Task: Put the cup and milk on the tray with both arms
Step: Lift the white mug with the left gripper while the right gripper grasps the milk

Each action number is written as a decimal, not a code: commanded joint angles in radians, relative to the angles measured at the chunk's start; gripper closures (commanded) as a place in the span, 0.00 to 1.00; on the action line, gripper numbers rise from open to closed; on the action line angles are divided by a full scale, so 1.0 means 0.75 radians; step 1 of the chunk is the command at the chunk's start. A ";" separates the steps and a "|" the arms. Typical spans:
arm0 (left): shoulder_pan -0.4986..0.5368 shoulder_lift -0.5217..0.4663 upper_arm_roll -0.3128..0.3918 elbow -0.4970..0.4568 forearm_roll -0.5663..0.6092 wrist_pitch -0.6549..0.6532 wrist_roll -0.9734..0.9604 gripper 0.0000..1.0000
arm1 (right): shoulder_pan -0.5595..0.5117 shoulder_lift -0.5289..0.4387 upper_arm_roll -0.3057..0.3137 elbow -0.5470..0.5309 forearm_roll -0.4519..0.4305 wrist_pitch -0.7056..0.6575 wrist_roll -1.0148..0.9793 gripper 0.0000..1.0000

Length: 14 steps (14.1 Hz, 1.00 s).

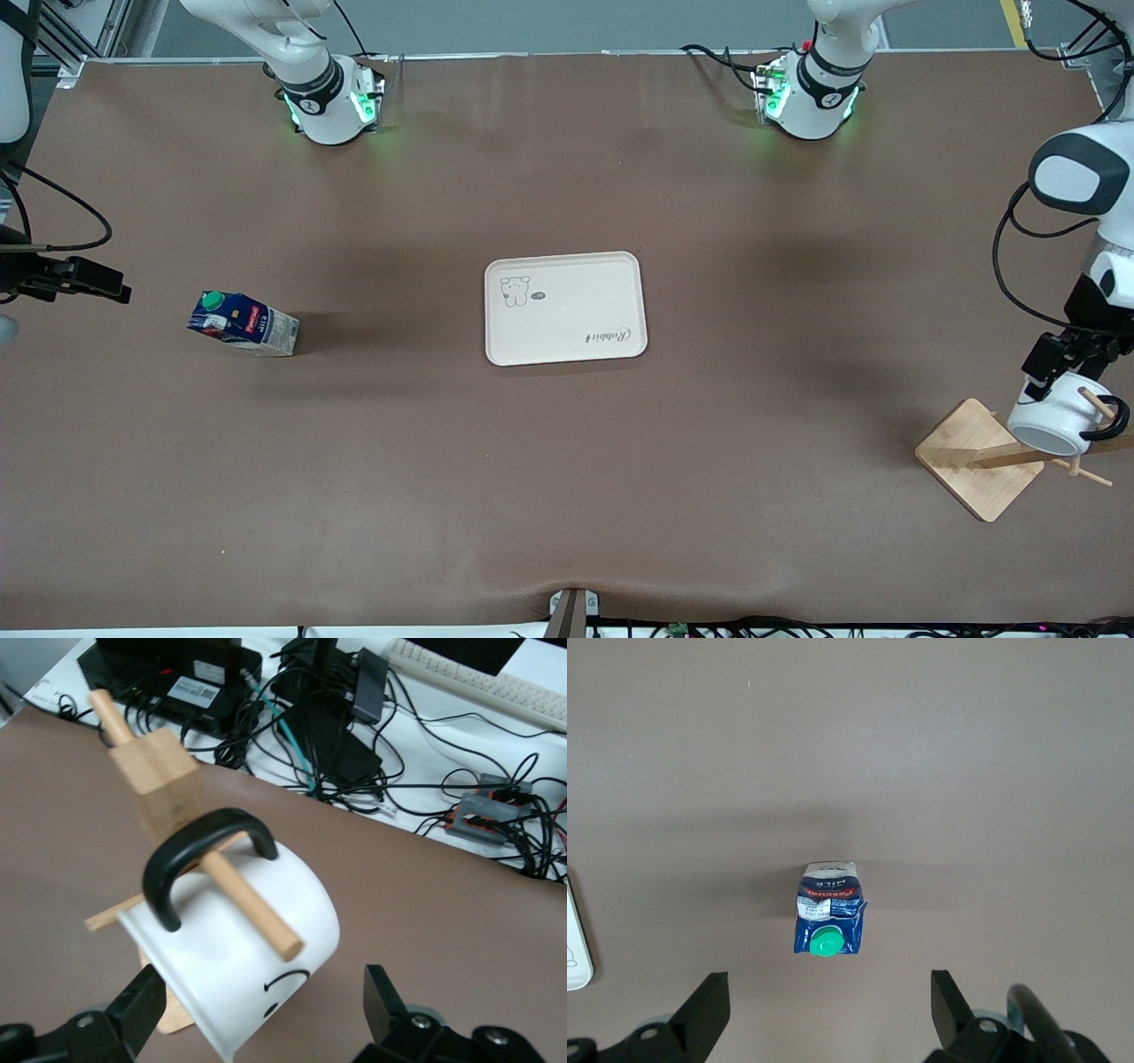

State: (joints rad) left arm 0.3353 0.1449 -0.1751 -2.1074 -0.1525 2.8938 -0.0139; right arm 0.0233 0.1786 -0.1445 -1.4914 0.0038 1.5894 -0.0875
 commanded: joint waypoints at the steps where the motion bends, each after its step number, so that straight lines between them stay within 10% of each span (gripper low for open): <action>1: -0.003 0.048 -0.020 0.030 -0.040 0.054 0.041 0.16 | -0.007 0.017 0.005 0.027 -0.001 -0.006 0.014 0.00; 8: -0.003 0.036 -0.039 0.016 -0.040 0.054 0.045 0.89 | 0.002 0.066 0.005 0.027 -0.017 0.018 0.010 0.00; 14: -0.003 0.003 -0.077 0.024 -0.040 0.052 0.035 1.00 | -0.013 0.132 0.005 0.027 -0.021 0.022 0.014 0.00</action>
State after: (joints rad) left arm 0.3300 0.1752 -0.2154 -2.0914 -0.1540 2.9258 -0.0129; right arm 0.0240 0.2514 -0.1439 -1.4913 0.0037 1.6081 -0.0875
